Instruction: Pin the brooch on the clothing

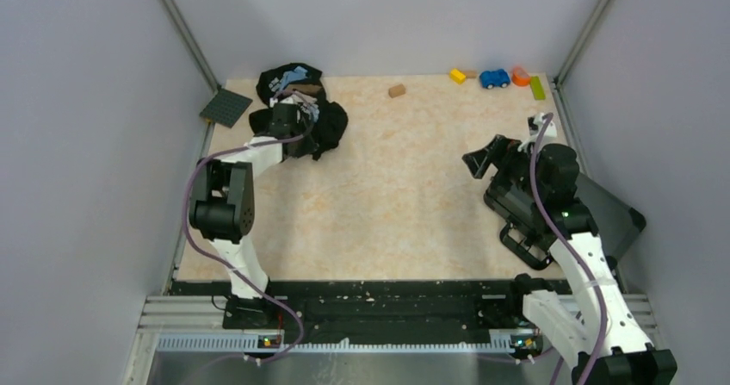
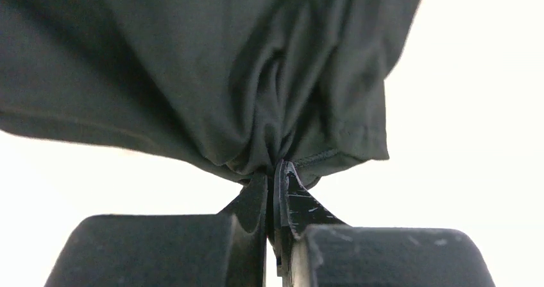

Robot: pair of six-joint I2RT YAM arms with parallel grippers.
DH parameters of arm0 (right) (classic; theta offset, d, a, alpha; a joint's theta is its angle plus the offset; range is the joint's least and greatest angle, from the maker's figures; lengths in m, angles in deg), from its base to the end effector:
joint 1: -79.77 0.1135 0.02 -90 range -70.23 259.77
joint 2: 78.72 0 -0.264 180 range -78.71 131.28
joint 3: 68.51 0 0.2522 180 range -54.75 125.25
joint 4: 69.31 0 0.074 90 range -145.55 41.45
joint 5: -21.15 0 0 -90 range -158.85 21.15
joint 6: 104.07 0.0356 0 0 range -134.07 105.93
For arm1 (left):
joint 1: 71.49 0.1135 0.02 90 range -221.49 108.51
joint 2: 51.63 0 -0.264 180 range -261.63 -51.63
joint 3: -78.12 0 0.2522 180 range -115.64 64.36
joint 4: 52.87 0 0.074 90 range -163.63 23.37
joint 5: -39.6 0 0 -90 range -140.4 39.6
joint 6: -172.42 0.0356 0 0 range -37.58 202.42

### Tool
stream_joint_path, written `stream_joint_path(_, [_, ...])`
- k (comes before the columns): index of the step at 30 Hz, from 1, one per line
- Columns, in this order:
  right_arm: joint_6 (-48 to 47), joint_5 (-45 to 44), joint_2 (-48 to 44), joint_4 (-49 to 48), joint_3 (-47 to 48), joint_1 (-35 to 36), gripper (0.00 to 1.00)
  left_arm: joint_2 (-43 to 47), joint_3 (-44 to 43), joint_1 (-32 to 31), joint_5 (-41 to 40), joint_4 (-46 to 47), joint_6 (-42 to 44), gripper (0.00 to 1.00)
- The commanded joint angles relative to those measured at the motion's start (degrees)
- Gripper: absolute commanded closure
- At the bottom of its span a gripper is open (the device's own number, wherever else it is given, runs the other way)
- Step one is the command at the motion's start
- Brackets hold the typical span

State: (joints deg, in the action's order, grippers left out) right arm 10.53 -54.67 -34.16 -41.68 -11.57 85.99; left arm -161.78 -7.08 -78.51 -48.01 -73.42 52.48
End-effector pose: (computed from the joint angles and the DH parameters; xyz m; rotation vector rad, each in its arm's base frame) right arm 0.1809 0.0285 0.3243 0.1228 1.8673 0.6015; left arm 0.4131 -0.0524 0.1768 -0.4555 2.3499 -0.3577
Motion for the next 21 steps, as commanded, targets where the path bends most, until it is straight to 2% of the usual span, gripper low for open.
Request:
stream_joint_path(1, [2.68, 8.44, 1.91, 2.35, -1.58, -0.45, 0.10, 11.05, 4.31, -4.01, 6.70, 2.22, 1.36, 1.00])
stream_joint_path(8, [3.03, 11.93, 6.18, -2.03, -6.75, -0.45, 0.10, 18.37, 7.29, -14.05, 9.10, -0.29, 5.33, 1.00])
stream_joint_path(14, [2.20, 17.22, 13.65, -3.22, -4.83, 0.44, 0.10, 23.56, 14.45, -24.70, 10.79, 4.94, 2.78, 1.00])
stream_joint_path(18, [2.78, 14.54, 14.64, -4.56, -5.44, 3.98, 0.11, 25.63, 18.70, -32.85, 10.42, 8.91, 0.16, 1.00])
stream_joint_path(21, [3.54, 13.09, 16.20, -6.61, -5.52, 7.66, 0.26, 27.25, 21.10, -38.78, 10.98, 12.00, -0.64, 1.00])
